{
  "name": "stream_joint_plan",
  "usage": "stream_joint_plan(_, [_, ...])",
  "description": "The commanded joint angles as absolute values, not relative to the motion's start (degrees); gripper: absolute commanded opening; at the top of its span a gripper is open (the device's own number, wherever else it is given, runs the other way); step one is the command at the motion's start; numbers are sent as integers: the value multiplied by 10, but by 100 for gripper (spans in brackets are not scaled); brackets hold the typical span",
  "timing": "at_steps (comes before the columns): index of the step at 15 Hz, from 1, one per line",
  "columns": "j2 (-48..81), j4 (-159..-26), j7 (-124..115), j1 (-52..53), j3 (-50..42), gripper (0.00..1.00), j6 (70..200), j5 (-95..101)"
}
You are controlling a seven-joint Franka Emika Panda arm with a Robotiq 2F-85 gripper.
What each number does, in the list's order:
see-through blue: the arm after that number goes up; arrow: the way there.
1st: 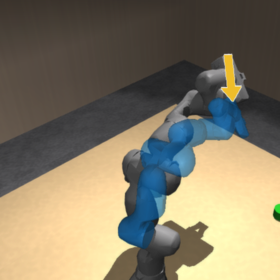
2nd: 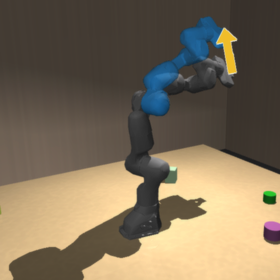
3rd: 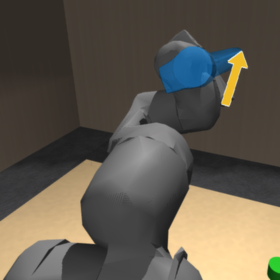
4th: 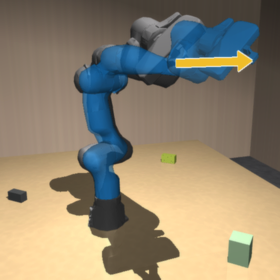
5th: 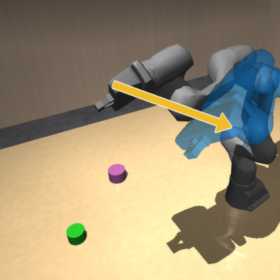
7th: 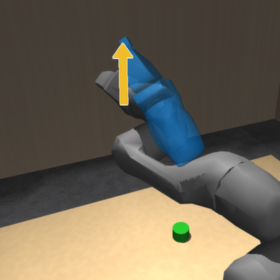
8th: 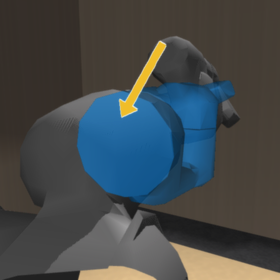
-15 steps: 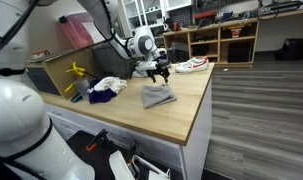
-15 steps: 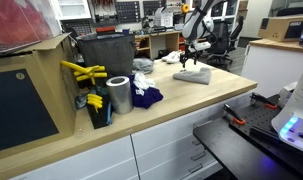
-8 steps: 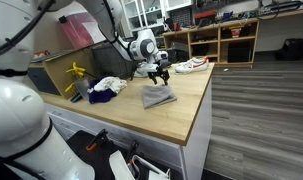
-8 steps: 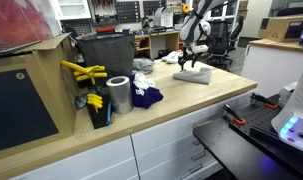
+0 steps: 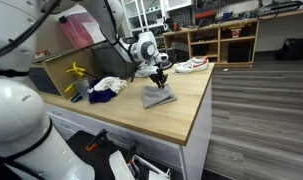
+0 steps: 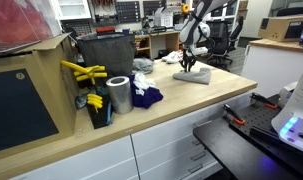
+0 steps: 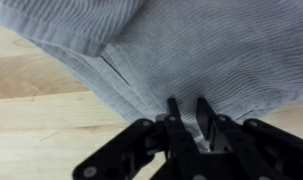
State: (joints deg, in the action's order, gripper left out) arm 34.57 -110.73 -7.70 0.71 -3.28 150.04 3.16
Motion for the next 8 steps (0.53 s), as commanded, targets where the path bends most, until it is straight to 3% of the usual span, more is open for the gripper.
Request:
stream_joint_plan(1, [347,-1096,-67,6,-27,0,1485,21])
stream_joint_plan(6, [343,-1097,-70,13,-28,0,1485,28])
stream_joint_plan(7, [343,-1097,-71,14,-30,26,1484,30])
stream_joint_plan(8, [344,-1096,-72,16,-32,27,1482,31])
